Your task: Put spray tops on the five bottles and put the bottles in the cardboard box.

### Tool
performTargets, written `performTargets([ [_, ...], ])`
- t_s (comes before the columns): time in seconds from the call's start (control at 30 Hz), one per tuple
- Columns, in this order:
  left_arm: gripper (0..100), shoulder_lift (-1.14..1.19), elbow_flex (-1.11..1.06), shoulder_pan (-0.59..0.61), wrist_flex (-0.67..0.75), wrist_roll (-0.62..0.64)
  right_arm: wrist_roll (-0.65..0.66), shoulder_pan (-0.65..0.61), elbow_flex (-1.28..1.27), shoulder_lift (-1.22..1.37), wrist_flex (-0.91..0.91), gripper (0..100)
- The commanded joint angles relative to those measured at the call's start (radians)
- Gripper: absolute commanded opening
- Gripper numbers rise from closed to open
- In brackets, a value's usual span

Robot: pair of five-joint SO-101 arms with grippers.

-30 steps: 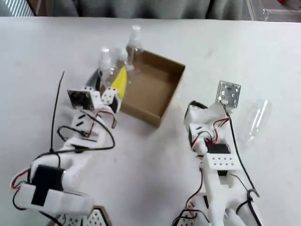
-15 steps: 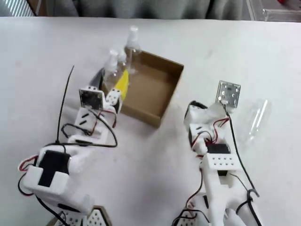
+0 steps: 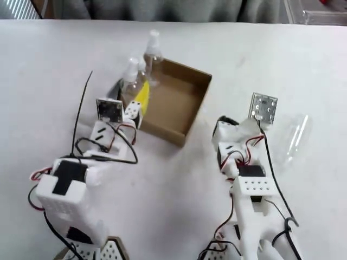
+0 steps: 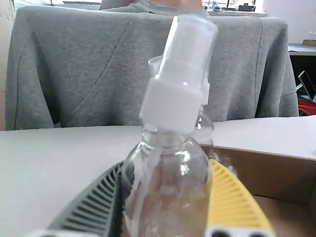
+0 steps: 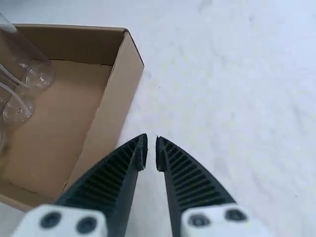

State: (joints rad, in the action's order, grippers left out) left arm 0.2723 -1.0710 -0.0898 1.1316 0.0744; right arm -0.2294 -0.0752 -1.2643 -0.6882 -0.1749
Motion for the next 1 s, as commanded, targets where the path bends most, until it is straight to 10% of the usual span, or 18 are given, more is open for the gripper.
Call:
performTargets([
  [0.0, 2, 0.01, 0.066, -0.013, 0.028, -0.003, -0.008, 0.008, 0.006, -0.027, 0.021, 1.5],
  [0.97, 24, 0.008, 0.061, -0.005, -0.101, -0.003, -0.008, 0.012, 0.008, -0.027, 0.021, 1.5],
])
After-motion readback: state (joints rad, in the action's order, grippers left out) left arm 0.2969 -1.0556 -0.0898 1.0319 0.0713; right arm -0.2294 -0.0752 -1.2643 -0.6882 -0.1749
